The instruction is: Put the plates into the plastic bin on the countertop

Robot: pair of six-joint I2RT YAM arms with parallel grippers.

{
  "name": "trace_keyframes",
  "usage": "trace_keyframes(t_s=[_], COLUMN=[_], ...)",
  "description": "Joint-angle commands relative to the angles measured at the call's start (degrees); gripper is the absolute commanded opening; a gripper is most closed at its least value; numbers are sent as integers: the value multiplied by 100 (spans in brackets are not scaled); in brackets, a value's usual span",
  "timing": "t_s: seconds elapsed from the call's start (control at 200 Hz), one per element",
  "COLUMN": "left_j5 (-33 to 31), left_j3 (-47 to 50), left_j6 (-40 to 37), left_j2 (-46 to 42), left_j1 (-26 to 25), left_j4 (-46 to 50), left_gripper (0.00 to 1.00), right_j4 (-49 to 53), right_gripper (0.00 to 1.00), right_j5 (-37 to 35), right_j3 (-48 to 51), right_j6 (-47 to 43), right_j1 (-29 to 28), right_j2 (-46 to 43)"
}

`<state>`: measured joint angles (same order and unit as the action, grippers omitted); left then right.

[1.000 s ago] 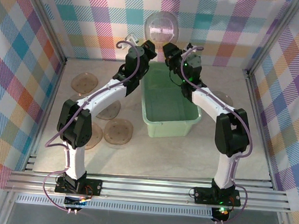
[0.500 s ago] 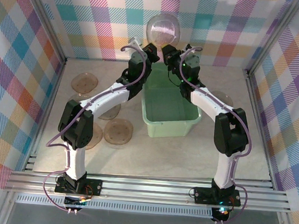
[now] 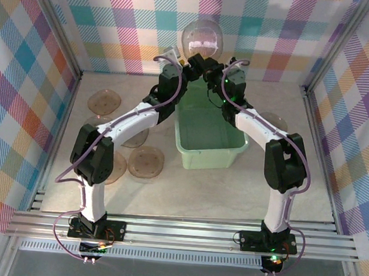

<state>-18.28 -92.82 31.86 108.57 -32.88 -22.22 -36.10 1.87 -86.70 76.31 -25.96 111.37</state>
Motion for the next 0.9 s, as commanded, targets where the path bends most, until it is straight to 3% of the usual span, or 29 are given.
trace_keyframes(t_s=[0.0,0.275,0.59,0.73,0.895], left_j5=[568,938,689,931,1544], left_j3=[-174,-290,-477,-581,-326], left_j6=[-172,-645,-787,-574,-272], left_j2=[-455,-788,-1131,-1172,-1200], left_j1=[133,489,821,1179,1892], left_j4=[357,1488,3183,4067,4094], left_gripper=[76,77,78,78,78], right_j4=[221,1224,2677,3101,4012], right_gripper=[5,4,1,2,3], right_j5=[-160,-295,25,346,17], right_j3=[109,418,615,556,485], right_j6=[32,27,70,229,329], right_j1=[2,49,132,161,39], right_j2=[-303,-731,-1257,-1224,-1344])
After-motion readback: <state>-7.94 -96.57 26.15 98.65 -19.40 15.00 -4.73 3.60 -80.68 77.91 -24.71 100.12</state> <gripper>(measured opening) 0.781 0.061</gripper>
